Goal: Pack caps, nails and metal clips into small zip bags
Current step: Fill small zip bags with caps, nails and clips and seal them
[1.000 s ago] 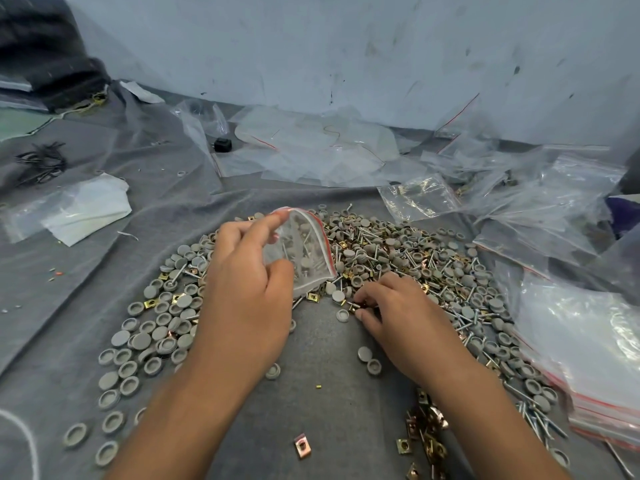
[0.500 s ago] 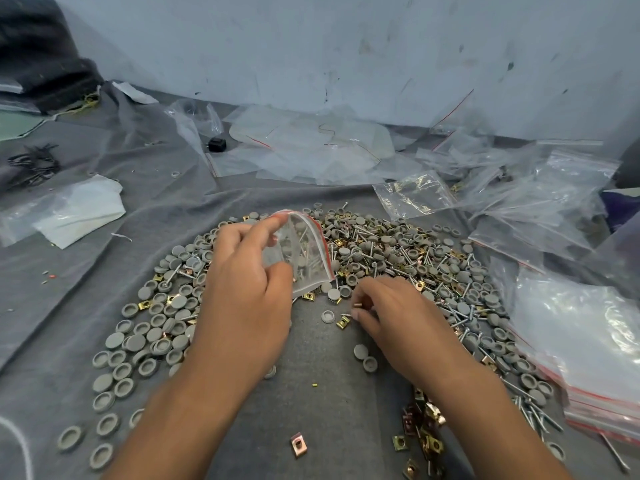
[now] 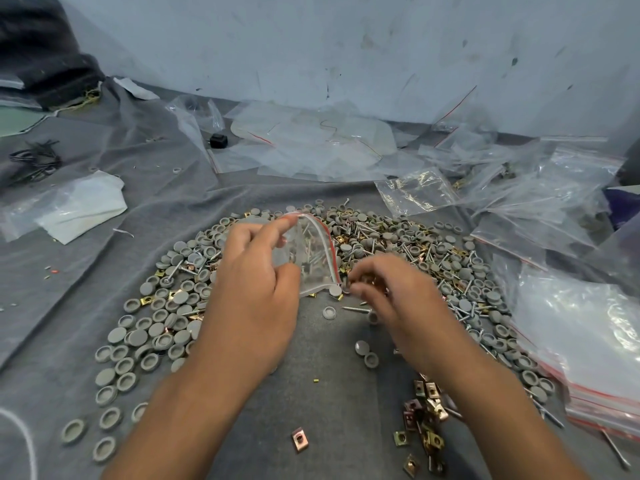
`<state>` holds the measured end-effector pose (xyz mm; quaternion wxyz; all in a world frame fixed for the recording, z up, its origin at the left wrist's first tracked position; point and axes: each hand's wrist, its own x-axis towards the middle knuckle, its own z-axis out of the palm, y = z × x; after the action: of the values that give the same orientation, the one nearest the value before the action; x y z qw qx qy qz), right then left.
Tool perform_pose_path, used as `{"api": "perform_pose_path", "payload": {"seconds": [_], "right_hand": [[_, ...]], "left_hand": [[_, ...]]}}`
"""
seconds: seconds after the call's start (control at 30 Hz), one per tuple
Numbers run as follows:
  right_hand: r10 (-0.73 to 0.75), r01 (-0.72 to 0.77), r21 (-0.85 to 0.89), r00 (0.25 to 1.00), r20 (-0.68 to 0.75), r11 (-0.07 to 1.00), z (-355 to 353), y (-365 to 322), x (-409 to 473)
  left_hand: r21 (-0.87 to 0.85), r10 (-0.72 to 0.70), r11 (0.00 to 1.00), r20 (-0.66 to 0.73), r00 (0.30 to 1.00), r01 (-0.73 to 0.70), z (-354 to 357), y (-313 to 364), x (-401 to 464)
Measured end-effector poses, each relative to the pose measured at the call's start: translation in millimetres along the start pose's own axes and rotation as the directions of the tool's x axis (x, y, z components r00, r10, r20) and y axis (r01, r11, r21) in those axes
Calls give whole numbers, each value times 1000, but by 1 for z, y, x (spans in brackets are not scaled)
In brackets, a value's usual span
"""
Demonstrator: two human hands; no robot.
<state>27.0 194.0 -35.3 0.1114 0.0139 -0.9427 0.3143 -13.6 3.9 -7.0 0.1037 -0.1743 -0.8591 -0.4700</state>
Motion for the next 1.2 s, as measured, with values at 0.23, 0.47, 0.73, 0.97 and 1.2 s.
{"api": "perform_pose_path", "payload": {"seconds": [0.23, 0.47, 0.73, 0.97, 1.2], "right_hand": [[-225, 249, 21, 905, -361, 968, -8, -37, -4], [-273, 289, -38, 841, -467, 957, -4, -39, -3], [94, -11, 258, 945, -312, 966, -8, -5, 9], [203, -214, -191, 976, -75, 958, 35, 11, 12], [140, -159, -240, 986, -96, 958, 46, 7, 12]], "left_hand": [[1, 32, 999, 53, 998, -32, 5, 4, -1], [-19, 77, 997, 67, 995, -76, 6, 6, -3], [-31, -9, 999, 7, 1000, 9, 2, 1, 1], [-66, -47, 997, -34, 998, 44, -1, -2, 3], [-59, -61, 997, -56, 997, 58, -5, -6, 6]]}}
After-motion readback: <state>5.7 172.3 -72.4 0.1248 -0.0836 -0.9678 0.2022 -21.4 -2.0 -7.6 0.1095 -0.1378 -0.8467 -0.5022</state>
